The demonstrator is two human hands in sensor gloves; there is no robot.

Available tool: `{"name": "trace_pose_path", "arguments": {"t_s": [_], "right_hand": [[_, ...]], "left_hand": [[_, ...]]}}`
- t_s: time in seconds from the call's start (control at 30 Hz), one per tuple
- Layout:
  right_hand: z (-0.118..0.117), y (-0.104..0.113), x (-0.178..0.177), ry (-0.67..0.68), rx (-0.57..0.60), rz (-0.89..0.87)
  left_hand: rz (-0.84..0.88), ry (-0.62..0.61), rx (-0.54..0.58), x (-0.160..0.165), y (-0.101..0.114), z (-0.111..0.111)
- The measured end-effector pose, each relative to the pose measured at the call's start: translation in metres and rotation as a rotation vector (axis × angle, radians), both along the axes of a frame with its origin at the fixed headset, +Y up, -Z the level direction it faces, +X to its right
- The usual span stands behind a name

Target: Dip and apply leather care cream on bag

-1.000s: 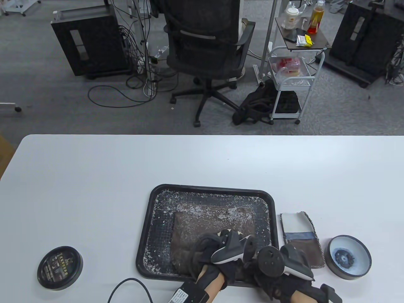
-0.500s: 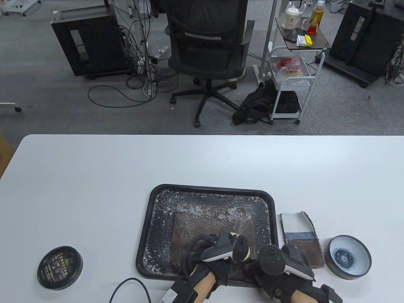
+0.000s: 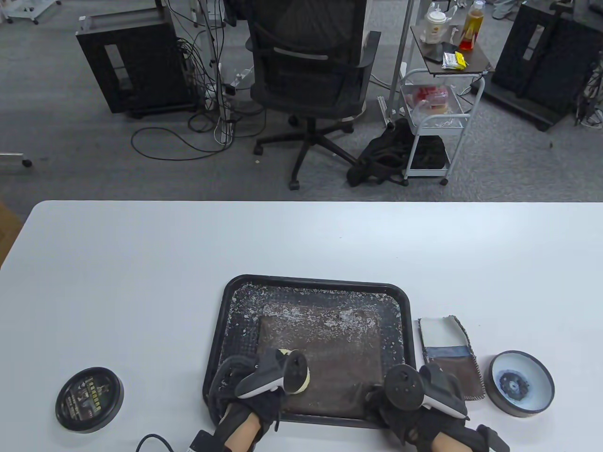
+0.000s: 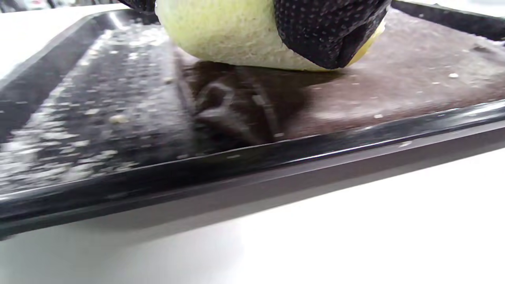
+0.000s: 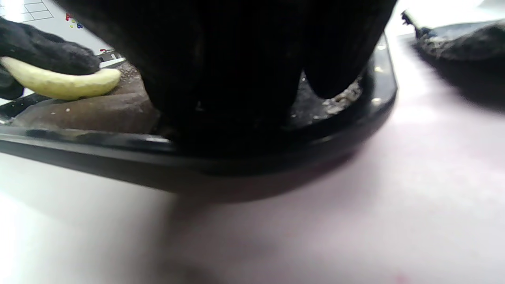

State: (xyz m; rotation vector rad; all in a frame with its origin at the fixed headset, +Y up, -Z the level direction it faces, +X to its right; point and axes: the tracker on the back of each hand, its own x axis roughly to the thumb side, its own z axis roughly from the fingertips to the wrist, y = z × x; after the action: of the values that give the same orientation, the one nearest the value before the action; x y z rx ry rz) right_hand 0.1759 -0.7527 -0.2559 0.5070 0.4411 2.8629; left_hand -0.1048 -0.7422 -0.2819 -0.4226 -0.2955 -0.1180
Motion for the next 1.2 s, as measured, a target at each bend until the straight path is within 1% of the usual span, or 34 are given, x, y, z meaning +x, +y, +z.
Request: {"name": "trace_pose_path", "arguments": {"t_s": [0.13, 0.2, 0.3, 0.4, 0.47, 0.63, 0.7, 0.77, 0.83, 0.93, 1.07, 1.1, 1.13, 1.2], "right_hand": [[-0.001, 0.0, -0.001, 0.005, 0.01, -0.003], [-0.001, 0.0, 0.0, 0.001, 0.008, -0.016], [-0.002, 0.0, 0.001, -0.007, 0.005, -0.034], [-0.003, 0.0, 0.001, -0.011, 0.008, -0.05], [-0.004, -0.001, 0.001, -0.013, 0.009, -0.055], [-0.008, -0.003, 0.007, -0.023, -0.002, -0.119], [-0.008, -0.004, 0.01, -0.034, -0.007, -0.149], [-0.009, -0.005, 0.011, -0.05, -0.01, -0.135], [-0.009, -0.005, 0.011, -0.055, -0.006, -0.124], [-0.009, -0.005, 0.009, -0.052, -0.013, -0.114], [-0.009, -0.005, 0.009, -0.053, -0.022, -0.11], [-0.009, -0.005, 0.01, -0.056, -0.025, -0.118], [-0.009, -0.005, 0.01, -0.057, -0.027, -0.121], [-0.01, -0.005, 0.011, -0.061, -0.031, -0.128]], "left_hand": [[0.007, 0.06, -0.017, -0.026, -0.002, 0.002], [0.042, 0.082, -0.028, -0.035, -0.002, 0.002], [0.031, 0.099, -0.041, -0.041, -0.001, 0.003], [0.031, 0.105, -0.047, -0.037, 0.003, 0.004], [0.007, 0.08, -0.023, -0.028, 0.004, 0.006], [-0.059, -0.054, 0.047, 0.012, 0.002, 0.012], [-0.063, -0.099, 0.063, 0.027, 0.001, 0.015], [-0.038, -0.152, 0.061, 0.046, -0.001, 0.017], [-0.054, -0.165, 0.065, 0.063, -0.003, 0.018], [-0.106, -0.22, 0.094, 0.086, -0.002, 0.019], [-0.011, -0.262, 0.086, 0.113, -0.004, 0.021], [0.01, -0.259, 0.102, 0.12, -0.005, 0.022], [-0.004, -0.258, 0.118, 0.123, -0.005, 0.023], [-0.037, -0.308, 0.156, 0.13, -0.003, 0.024]]}}
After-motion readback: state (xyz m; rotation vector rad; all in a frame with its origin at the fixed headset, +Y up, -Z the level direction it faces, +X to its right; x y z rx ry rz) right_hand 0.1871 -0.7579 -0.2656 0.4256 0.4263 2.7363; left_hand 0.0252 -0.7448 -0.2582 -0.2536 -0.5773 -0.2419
